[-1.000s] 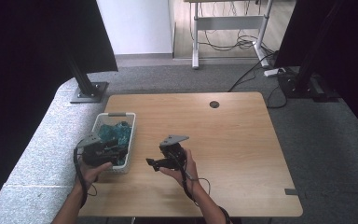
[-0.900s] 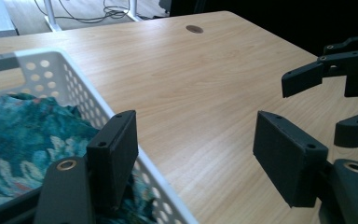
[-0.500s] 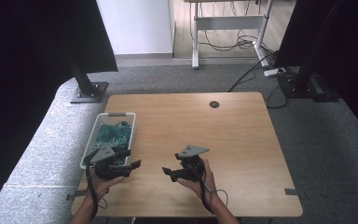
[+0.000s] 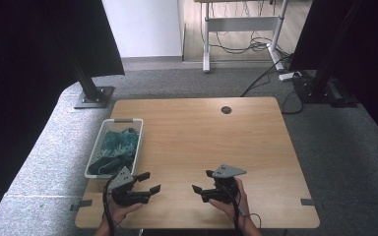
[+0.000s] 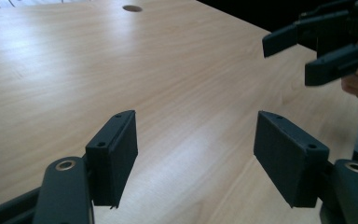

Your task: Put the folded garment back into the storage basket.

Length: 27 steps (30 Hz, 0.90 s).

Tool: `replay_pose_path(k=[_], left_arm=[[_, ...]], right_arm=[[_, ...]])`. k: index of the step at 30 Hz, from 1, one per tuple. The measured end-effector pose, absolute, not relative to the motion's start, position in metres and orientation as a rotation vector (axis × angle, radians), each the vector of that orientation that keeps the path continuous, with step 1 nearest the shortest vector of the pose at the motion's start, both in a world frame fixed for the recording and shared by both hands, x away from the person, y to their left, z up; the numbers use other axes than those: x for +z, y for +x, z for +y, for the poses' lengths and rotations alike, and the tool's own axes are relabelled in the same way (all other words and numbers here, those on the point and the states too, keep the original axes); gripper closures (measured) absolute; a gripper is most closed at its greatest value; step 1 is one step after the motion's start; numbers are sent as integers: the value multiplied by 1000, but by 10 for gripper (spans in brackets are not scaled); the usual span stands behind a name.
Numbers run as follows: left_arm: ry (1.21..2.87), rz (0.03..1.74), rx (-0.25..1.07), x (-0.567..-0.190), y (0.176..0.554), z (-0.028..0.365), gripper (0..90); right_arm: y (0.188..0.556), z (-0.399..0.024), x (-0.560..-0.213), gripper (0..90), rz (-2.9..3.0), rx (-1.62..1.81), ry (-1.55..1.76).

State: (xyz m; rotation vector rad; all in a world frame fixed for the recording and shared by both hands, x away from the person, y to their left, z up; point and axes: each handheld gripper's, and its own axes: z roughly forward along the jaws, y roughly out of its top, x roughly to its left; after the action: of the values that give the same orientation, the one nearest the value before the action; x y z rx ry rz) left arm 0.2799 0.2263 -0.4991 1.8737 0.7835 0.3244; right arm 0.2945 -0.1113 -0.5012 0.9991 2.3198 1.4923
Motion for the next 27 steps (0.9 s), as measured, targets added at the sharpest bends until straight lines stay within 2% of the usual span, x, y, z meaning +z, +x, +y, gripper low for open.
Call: replay_pose_path(k=[18, 27], left_arm=[[1937, 722, 285, -523, 250, 199, 289], [1939, 732, 275, -531, 241, 200, 280]], right_arm=[[265, -150, -525, 205, 2290, 1448, 1071], [249, -166, -533, 195, 2294, 1396, 1081]])
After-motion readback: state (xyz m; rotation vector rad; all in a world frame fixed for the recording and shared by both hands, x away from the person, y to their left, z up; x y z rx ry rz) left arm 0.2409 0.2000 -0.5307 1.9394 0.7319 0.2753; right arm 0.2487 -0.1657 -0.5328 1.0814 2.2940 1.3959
